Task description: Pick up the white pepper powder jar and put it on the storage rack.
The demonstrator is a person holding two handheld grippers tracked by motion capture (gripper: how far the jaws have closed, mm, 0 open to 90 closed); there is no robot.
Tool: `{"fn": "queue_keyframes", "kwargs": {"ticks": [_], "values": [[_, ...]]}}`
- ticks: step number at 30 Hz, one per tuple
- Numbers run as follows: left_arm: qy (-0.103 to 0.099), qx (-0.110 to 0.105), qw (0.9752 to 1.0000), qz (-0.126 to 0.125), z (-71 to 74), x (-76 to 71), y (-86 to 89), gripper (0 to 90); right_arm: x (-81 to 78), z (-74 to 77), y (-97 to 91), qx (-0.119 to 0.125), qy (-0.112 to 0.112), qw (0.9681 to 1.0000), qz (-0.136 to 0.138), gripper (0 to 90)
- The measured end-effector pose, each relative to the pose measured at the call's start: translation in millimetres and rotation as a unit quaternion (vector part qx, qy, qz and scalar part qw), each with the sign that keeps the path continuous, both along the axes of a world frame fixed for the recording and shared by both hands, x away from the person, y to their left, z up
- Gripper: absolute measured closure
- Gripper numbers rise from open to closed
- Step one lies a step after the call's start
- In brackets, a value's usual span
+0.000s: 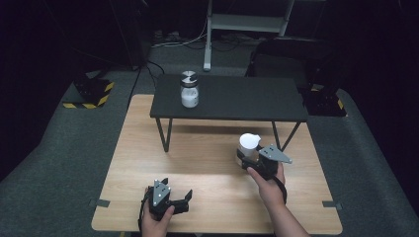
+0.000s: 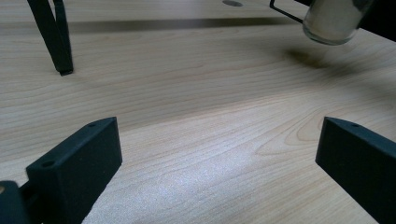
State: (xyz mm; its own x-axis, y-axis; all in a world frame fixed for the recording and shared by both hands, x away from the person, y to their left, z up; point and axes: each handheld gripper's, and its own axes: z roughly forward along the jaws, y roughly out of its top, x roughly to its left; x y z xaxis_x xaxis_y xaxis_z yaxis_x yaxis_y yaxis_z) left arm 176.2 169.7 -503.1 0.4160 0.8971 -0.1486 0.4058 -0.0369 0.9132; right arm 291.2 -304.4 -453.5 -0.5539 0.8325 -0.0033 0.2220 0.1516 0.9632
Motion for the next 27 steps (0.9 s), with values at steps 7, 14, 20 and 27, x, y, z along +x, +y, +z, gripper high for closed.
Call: {"fn": "queue_keyframes", "kwargs": {"ticks": [7,14,20,27], "values": [[0.0,0.0,1.0,-0.001,0.0,-0.2,0.1,0.6,-13.5,4.9,-8.8,0.004,-0.01,0.9999,-0.003,31.1],[-0.001,0.001,1.0,-0.001,0.0,-0.2,0.2,0.6,-23.9,11.7,-15.8,0.012,-0.018,0.9997,-0.006,31.0],[0.0,0.002,1.0,-0.001,0.4,-0.1,-0.3,0.6,-32.7,20.2,-20.7,0.018,-0.025,0.9995,-0.009,31.0],[0.0,0.003,1.0,-0.001,0.6,0.0,-0.4,0.6,-38.6,28.2,-22.7,0.023,-0.033,0.9992,-0.009,31.0]]}}
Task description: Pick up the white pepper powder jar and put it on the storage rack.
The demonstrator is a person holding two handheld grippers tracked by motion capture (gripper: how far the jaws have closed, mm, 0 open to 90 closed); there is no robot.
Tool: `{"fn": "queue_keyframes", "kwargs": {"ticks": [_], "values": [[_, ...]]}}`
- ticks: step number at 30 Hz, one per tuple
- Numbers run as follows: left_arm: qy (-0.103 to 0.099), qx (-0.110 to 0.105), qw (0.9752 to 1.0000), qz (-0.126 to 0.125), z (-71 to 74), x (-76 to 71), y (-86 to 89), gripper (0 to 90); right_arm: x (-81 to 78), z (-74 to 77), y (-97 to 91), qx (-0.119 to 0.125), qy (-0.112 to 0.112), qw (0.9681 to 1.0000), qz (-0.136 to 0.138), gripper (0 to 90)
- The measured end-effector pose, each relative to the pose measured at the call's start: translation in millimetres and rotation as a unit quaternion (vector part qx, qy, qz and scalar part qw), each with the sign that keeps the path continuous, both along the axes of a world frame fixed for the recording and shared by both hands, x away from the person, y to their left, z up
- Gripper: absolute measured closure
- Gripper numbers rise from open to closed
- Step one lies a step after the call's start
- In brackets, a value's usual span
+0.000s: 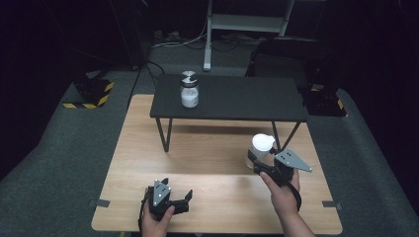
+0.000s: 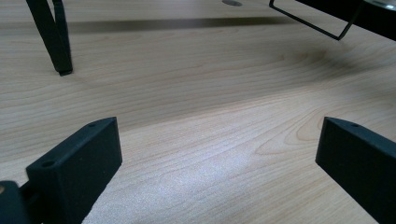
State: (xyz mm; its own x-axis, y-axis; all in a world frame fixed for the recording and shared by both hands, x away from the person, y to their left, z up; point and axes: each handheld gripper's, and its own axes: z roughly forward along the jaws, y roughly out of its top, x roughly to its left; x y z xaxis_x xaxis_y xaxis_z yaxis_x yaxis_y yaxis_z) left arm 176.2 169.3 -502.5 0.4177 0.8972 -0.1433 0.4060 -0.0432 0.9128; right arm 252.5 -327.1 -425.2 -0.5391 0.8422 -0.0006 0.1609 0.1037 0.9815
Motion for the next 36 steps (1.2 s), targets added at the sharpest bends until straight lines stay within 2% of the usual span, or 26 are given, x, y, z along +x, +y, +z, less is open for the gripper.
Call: {"fn": "queue_keyframes", "kwargs": {"ticks": [7,14,22,30,36], "values": [[0.001,0.002,1.0,-0.001,0.4,0.6,-0.5,0.6,-4.6,6.4,-0.4,0.002,-0.009,0.9999,0.005,31.0],[-0.004,0.008,0.9999,-0.004,0.3,-0.5,-2.0,0.6,-2.9,7.2,-1.8,0.004,-0.003,0.9999,0.011,31.1],[0.0,0.008,1.0,-0.005,1.1,0.0,-3.6,0.6,2.7,11.1,-5.5,0.008,0.001,0.9999,0.01,31.1],[-0.002,0.007,0.9999,-0.008,0.6,0.4,-3.2,0.6,6.0,33.1,-5.7,0.018,-0.013,0.9997,0.007,31.1],[0.001,0.001,1.0,-0.008,0.4,1.2,-1.0,0.6,8.8,62.7,-0.6,0.017,-0.027,0.9995,0.007,31.1]]}}
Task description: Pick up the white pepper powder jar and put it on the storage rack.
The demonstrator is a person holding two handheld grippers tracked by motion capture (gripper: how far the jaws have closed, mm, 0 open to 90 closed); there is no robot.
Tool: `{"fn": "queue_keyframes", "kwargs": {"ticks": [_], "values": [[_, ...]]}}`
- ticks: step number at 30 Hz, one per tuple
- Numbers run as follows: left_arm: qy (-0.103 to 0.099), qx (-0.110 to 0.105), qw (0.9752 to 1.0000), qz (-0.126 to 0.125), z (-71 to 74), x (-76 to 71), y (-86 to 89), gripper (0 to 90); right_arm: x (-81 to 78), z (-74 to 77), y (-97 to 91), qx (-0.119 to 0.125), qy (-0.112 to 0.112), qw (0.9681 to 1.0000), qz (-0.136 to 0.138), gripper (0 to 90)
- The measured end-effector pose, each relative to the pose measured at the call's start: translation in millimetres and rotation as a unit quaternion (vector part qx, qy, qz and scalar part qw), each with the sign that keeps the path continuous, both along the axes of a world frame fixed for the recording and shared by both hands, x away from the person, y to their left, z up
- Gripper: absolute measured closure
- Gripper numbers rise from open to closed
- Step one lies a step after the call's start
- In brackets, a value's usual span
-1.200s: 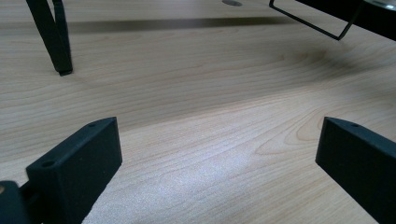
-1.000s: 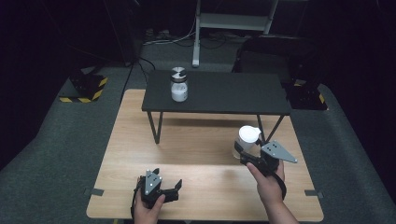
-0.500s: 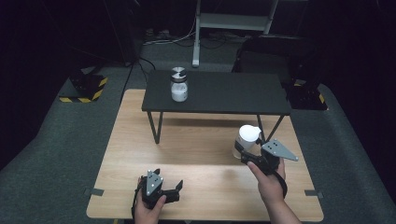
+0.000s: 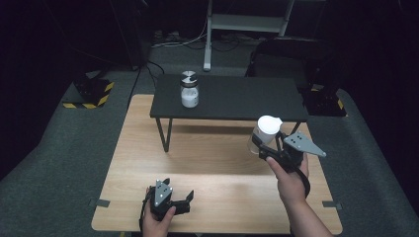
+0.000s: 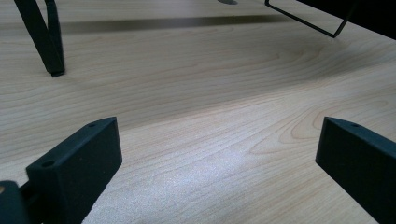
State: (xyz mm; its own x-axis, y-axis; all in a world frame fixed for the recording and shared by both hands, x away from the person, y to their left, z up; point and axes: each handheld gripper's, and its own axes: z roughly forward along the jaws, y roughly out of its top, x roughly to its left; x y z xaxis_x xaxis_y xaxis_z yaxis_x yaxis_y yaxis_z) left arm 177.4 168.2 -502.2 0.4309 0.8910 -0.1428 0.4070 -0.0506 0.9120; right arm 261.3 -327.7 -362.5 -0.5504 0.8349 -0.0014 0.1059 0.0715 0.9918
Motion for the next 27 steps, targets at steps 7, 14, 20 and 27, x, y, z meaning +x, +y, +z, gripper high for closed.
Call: {"fn": "queue_keyframes", "kwargs": {"ticks": [7,14,20,27], "values": [[0.0,0.0,1.0,-0.002,0.2,0.4,0.5,0.6,8.5,34.8,13.3,0.003,-0.022,0.9998,0.002,31.1],[0.001,-0.005,1.0,-0.003,-0.6,0.9,2.3,0.6,27.2,54.1,25.6,0.009,-0.02,0.9997,-0.009,31.1],[0.002,-0.006,1.0,-0.003,-0.4,1.2,2.4,0.6,43.8,60.6,34.5,-0.003,-0.018,0.9995,-0.028,31.1],[-0.001,-0.002,1.0,-0.005,-0.4,1.4,1.8,0.6,64.7,60.9,39.9,-0.016,-0.01,0.9985,-0.051,31.1]]}}
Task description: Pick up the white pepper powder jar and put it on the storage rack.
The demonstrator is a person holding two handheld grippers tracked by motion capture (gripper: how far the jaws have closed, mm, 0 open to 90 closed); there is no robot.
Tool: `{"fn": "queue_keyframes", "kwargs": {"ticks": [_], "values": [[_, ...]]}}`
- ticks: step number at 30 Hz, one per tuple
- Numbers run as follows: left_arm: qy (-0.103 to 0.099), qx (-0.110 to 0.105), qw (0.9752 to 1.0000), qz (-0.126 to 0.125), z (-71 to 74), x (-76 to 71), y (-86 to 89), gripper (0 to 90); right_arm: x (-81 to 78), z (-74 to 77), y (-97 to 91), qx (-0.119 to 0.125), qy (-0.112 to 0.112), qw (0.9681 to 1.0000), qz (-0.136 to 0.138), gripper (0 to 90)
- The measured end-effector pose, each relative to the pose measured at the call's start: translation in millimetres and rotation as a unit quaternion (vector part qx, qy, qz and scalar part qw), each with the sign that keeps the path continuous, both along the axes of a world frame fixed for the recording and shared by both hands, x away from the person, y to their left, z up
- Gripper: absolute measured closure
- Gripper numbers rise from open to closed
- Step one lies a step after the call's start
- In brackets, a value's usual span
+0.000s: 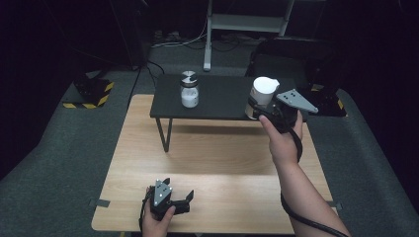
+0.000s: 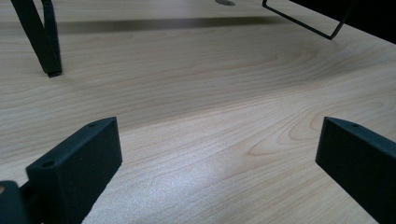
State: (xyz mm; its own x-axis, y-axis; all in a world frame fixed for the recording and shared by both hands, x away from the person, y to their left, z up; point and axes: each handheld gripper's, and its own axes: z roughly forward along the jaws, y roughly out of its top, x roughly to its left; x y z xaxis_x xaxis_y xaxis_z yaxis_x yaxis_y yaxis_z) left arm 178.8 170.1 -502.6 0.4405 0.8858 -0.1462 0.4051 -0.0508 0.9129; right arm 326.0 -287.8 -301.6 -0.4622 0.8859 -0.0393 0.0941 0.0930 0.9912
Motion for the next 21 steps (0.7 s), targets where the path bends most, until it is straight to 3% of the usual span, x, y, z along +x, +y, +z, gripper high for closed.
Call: {"fn": "queue_keyframes", "kwargs": {"ticks": [6,21], "values": [[0.001,-0.003,1.0,0.0,-0.3,0.3,0.9,0.6,17.5,-5.5,1.1,-0.001,0.006,0.9997,-0.023,31.1],[-0.001,-0.004,1.0,-0.001,-1.0,0.3,1.6,0.6,38.4,-13.1,5.9,0.016,-0.001,0.9994,-0.029,31.1]]}}
